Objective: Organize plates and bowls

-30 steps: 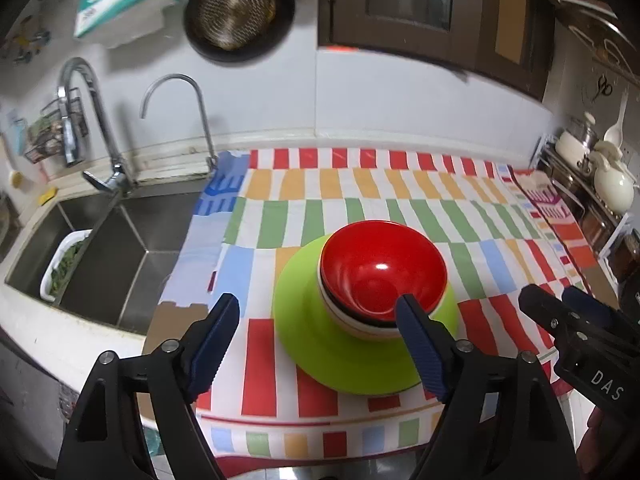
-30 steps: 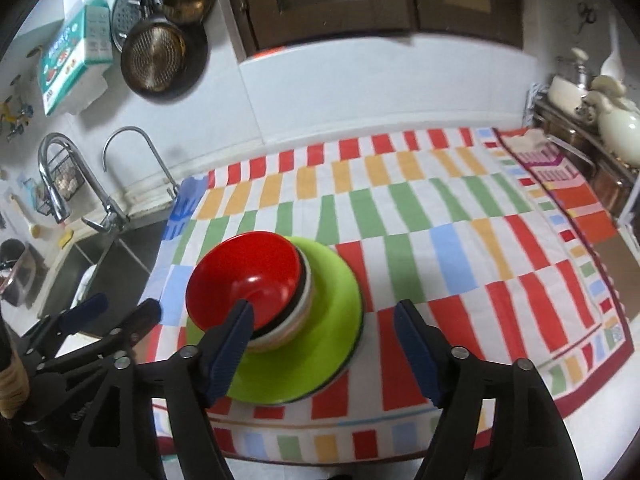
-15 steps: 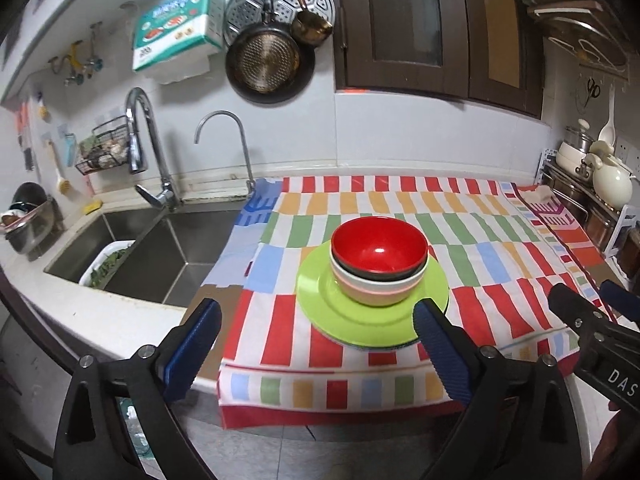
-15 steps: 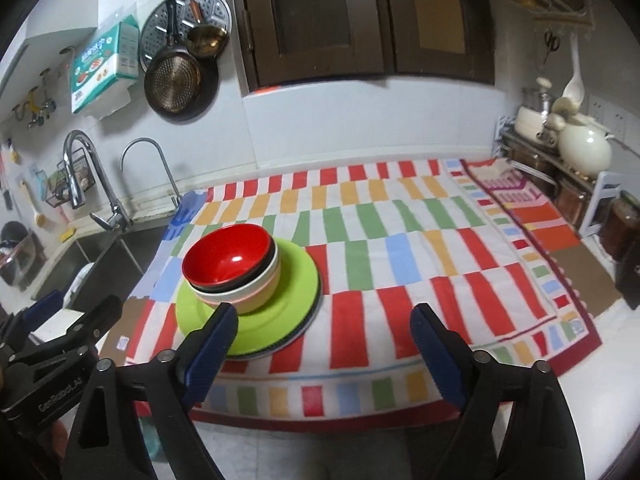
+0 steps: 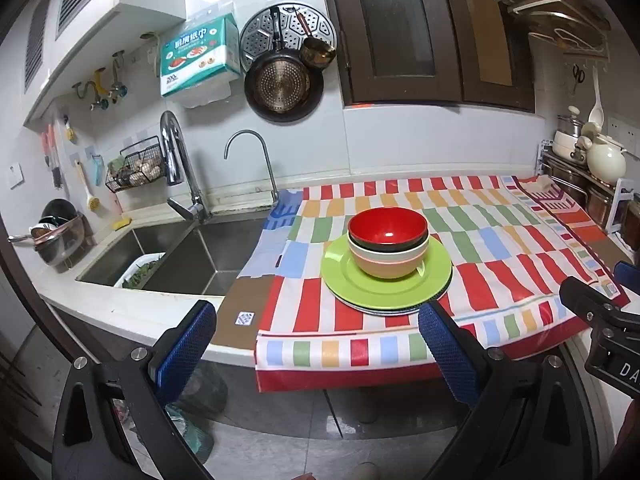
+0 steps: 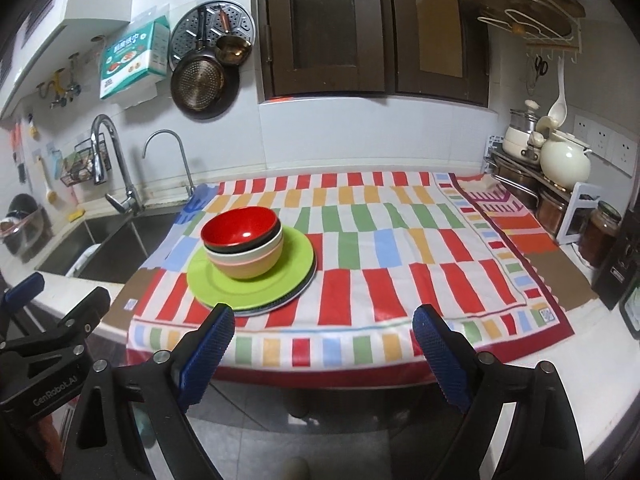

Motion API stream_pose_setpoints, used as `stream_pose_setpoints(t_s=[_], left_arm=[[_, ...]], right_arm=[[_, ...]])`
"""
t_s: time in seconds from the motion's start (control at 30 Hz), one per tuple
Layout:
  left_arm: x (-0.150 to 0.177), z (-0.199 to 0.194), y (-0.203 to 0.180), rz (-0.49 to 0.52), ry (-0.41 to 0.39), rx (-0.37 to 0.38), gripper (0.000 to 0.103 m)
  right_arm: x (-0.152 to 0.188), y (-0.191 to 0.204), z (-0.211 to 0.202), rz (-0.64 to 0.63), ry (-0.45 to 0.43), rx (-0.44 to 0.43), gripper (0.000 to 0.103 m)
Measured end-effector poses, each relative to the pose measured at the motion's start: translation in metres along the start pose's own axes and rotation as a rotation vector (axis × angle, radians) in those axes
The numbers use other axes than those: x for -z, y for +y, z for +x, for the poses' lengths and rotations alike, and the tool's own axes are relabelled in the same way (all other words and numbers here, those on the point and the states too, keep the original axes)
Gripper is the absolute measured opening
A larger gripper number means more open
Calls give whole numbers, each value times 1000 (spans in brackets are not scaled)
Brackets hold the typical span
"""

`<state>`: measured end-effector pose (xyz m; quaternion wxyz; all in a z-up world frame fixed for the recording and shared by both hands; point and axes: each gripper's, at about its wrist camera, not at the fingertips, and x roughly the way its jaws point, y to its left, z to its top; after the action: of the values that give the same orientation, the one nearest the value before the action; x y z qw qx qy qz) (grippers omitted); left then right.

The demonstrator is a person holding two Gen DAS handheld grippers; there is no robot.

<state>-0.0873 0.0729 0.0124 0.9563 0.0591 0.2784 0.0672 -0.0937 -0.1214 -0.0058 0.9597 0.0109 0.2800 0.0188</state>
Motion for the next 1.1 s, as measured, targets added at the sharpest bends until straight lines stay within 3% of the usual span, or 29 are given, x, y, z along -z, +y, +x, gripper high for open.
stream_pose_setpoints(t_s=[0.53, 1.1], left_arm=[[12, -40, -4, -3, -46, 23, 103], [9, -52, -10, 6, -73, 21, 103]], right_arm=[[21, -8, -40, -4, -27, -17, 92], [23, -15, -53, 5, -53, -19, 92]])
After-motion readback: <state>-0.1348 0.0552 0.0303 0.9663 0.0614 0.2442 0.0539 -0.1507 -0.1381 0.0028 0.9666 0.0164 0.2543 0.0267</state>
